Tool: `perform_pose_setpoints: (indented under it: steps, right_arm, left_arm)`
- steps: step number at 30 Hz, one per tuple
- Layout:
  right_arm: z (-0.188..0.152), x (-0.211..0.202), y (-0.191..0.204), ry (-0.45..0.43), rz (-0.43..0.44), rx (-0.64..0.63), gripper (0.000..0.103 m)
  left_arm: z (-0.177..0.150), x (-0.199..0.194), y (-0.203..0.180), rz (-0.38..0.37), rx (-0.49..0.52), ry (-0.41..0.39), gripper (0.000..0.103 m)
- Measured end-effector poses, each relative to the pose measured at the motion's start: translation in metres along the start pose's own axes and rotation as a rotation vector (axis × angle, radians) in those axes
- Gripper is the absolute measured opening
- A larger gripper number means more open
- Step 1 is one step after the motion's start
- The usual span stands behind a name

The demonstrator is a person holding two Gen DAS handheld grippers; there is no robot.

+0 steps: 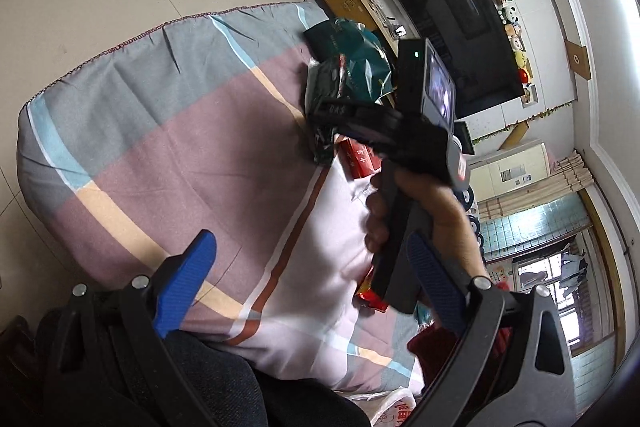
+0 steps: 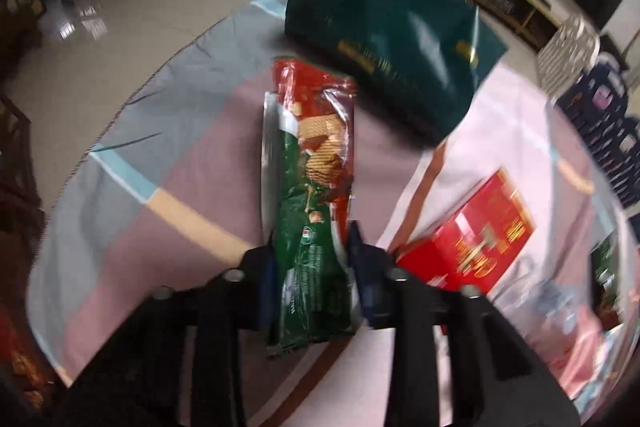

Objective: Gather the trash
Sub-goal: 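Grasp the green biscuit packet with the right tool while holding the red wrapper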

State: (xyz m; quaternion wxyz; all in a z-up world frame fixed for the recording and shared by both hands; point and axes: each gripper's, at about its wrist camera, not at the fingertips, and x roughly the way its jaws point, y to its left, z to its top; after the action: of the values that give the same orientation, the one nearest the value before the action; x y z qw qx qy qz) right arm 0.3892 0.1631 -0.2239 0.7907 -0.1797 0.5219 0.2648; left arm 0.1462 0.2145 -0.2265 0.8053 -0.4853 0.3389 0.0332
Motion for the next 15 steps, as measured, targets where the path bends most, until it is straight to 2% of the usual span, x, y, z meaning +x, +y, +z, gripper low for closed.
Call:
perform_pose_setpoints:
  steps: [1, 3, 8, 10, 12, 13, 15]
  right_arm:
    - [-0.006, -0.004, -0.002, -0.018, 0.036, 0.014, 0.018]
    - [-0.02, -0.026, -0.008, -0.079, 0.079, 0.024, 0.016]
    - [-0.078, -0.124, -0.068, -0.269, 0.062, 0.171, 0.016]
    - [-0.112, -0.164, -0.093, -0.323, 0.054, 0.226, 0.016]
    - [-0.154, -0.202, -0.117, -0.357, 0.065, 0.286, 0.016]
    - [-0.182, -0.22, -0.131, -0.372, 0.066, 0.327, 0.016]
    - [-0.224, -0.24, -0.148, -0.391, 0.056, 0.392, 0.016]
  left_arm:
    - [0.001, 0.001, 0.0, 0.0, -0.003, -0.001, 0.096]
    - [0.003, 0.001, 0.002, 0.0, -0.012, -0.003, 0.096]
    - [0.005, 0.0, 0.005, 0.031, -0.021, -0.006, 0.096]
    - [0.003, 0.001, -0.005, 0.08, 0.039, -0.01, 0.096]
    - [-0.001, 0.008, -0.02, 0.125, 0.125, 0.026, 0.096]
    - [-0.005, 0.015, -0.032, 0.172, 0.186, 0.048, 0.096]
    - [-0.011, 0.023, -0.053, 0.199, 0.267, 0.045, 0.096]
